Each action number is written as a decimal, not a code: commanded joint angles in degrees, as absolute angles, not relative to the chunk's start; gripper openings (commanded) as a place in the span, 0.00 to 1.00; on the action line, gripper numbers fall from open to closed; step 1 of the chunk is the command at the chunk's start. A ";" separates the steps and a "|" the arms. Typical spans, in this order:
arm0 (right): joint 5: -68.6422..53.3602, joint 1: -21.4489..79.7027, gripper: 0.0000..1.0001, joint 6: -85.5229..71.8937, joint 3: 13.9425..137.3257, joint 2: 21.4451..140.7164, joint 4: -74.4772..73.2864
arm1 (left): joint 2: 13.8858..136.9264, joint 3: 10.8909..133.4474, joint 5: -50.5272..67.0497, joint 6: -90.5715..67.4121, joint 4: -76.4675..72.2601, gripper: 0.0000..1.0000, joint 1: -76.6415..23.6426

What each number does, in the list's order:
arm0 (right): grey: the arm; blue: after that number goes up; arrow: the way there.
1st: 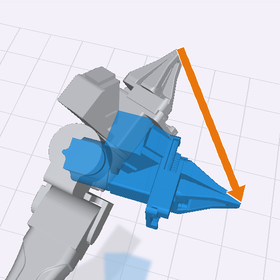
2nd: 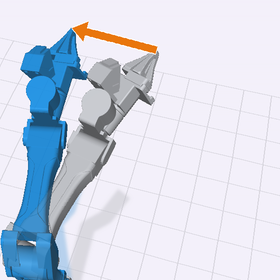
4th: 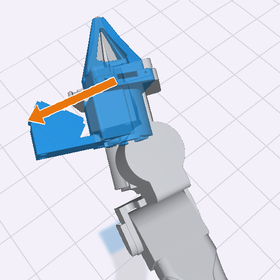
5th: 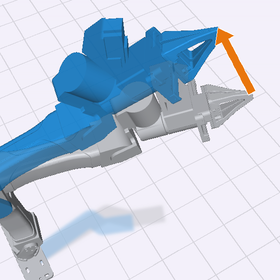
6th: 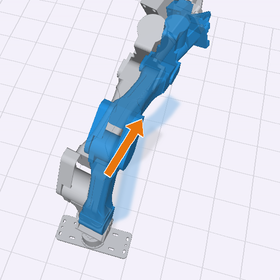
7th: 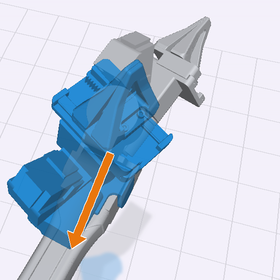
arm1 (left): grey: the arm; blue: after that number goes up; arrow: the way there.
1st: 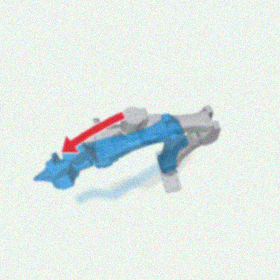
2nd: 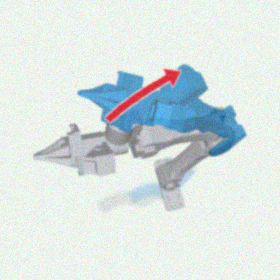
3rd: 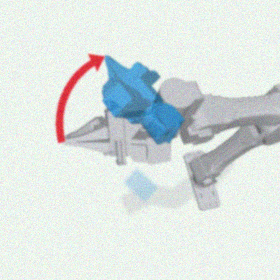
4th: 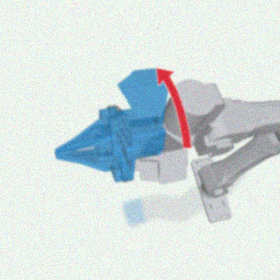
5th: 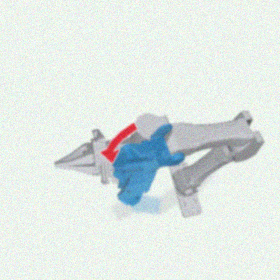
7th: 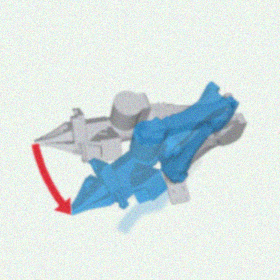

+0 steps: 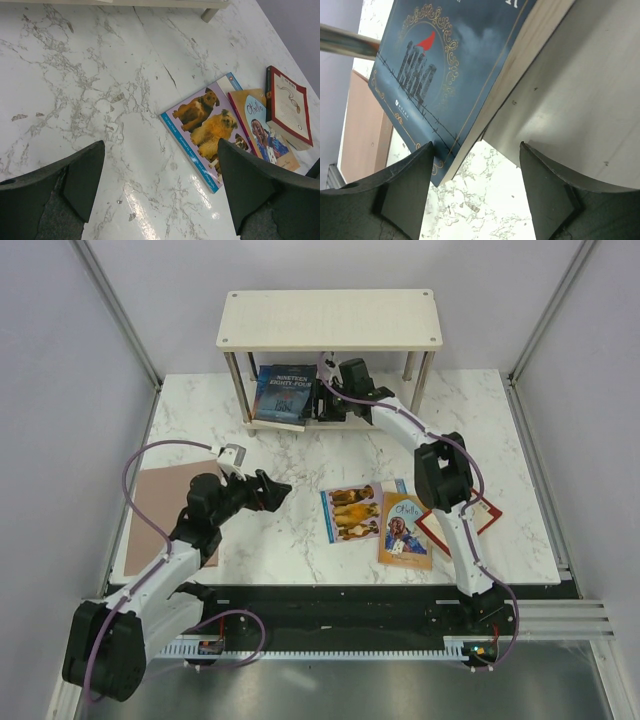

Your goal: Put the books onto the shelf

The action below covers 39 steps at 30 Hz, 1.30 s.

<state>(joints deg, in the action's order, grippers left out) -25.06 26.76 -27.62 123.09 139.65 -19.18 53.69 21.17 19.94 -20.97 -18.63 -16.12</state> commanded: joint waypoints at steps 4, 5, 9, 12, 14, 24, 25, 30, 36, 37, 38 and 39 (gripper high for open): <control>-16.53 26.46 0.75 -28.29 119.02 134.74 -13.21 | 55.37 23.20 19.25 -19.51 -22.23 1.00 -17.58; -16.35 26.46 0.75 -28.65 118.22 134.04 -11.97 | 55.63 23.12 19.25 -19.51 -22.32 1.00 -17.93; -14.94 26.46 0.75 -29.71 115.75 133.07 -7.39 | 57.04 23.20 18.98 -19.60 -23.20 1.00 -18.89; -15.47 26.54 0.74 -30.41 115.05 132.89 -4.32 | 58.27 23.64 18.90 -19.60 -23.29 1.00 -19.51; -15.73 26.54 0.74 -31.37 113.65 132.54 -1.07 | 59.15 23.73 18.81 -19.51 -23.64 1.00 -19.95; -16.09 27.33 0.74 -32.61 115.05 134.91 5.53 | 60.91 24.26 18.72 -19.25 -24.26 1.00 -20.92; -16.00 27.33 0.74 -32.61 115.14 134.91 5.89 | 60.82 24.26 18.72 -19.25 -24.26 1.00 -21.00; -15.82 27.86 0.73 -32.34 116.36 135.79 7.73 | 61.43 24.08 18.46 -19.25 -24.61 1.00 -21.18; -17.40 28.30 0.74 -32.25 119.79 138.43 8.00 | 62.40 24.26 18.37 -19.25 -24.79 1.00 -21.53; -17.49 28.30 0.74 -32.26 120.06 138.78 8.17 | 62.66 24.26 18.28 -19.34 -24.79 1.00 -21.53; -17.49 28.56 0.74 -32.17 120.06 138.95 8.43 | 62.75 24.26 18.28 -19.25 -24.79 1.00 -21.62; -17.58 28.56 0.74 -32.17 120.58 139.22 8.70 | 62.93 24.26 18.28 -19.25 -24.87 1.00 -21.62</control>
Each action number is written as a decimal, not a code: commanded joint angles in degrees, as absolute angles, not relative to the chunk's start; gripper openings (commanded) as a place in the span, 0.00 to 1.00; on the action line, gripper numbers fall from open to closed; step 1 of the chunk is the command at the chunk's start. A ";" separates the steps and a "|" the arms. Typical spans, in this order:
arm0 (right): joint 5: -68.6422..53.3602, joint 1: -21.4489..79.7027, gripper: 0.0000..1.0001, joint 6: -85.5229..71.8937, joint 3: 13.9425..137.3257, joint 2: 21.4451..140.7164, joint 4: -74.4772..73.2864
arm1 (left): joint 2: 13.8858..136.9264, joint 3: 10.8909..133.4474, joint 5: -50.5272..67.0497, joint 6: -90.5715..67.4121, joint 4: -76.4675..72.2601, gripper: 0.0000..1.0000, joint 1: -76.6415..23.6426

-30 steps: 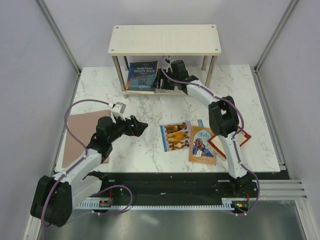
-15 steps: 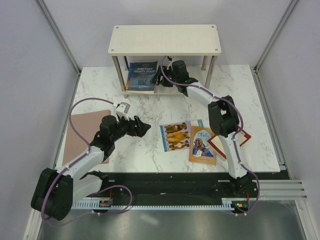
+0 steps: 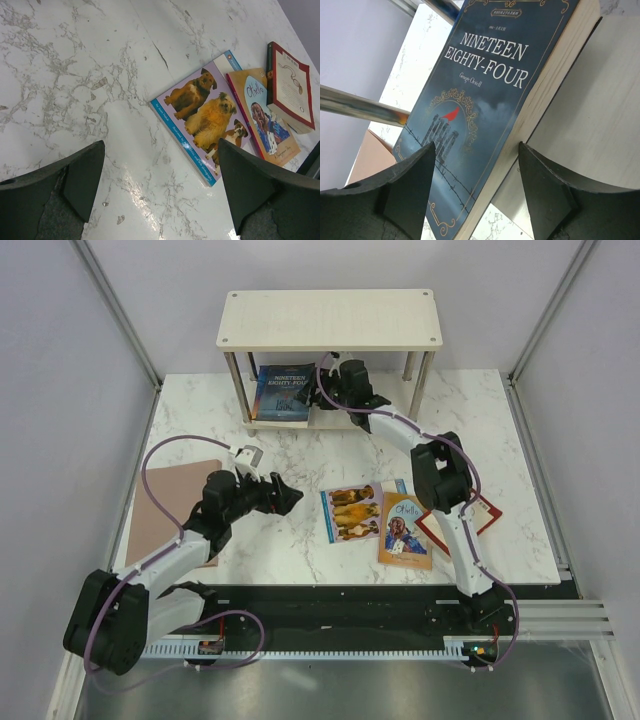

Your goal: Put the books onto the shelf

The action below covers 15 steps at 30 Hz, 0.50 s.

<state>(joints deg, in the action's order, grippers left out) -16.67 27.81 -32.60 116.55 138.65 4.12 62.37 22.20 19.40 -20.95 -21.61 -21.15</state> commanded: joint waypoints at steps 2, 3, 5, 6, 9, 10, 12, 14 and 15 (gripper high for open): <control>-17.67 28.65 0.74 -32.17 121.20 140.01 8.61 | 63.28 24.34 18.37 -19.34 -24.87 1.00 -21.62; -17.75 28.65 0.75 -32.17 121.98 140.27 8.61 | 63.37 24.35 18.46 -19.34 -24.87 1.00 -21.62; -17.58 28.65 0.74 -32.17 122.69 140.89 8.61 | 63.54 24.26 18.37 -19.34 -24.87 1.00 -21.80; -17.58 28.65 0.74 -32.08 123.30 141.06 8.53 | 63.46 24.26 18.37 -19.34 -24.96 1.00 -21.88; -17.32 28.65 0.75 -32.17 124.62 141.77 8.70 | 63.54 24.17 18.37 -19.34 -24.96 0.99 -21.89; -17.40 28.65 0.75 -32.25 125.06 142.29 8.70 | 63.54 24.17 18.37 -19.42 -24.87 0.99 -21.97; -17.75 28.65 0.75 -32.52 126.55 142.91 8.53 | 63.54 24.08 18.28 -19.42 -24.87 0.99 -21.97; -18.10 28.74 0.75 -32.52 127.26 143.44 8.44 | 63.54 24.00 18.37 -19.42 -24.87 0.99 -22.06; -18.19 28.83 0.76 -32.17 127.53 143.52 8.44 | 63.63 23.99 18.37 -19.42 -24.87 0.99 -22.06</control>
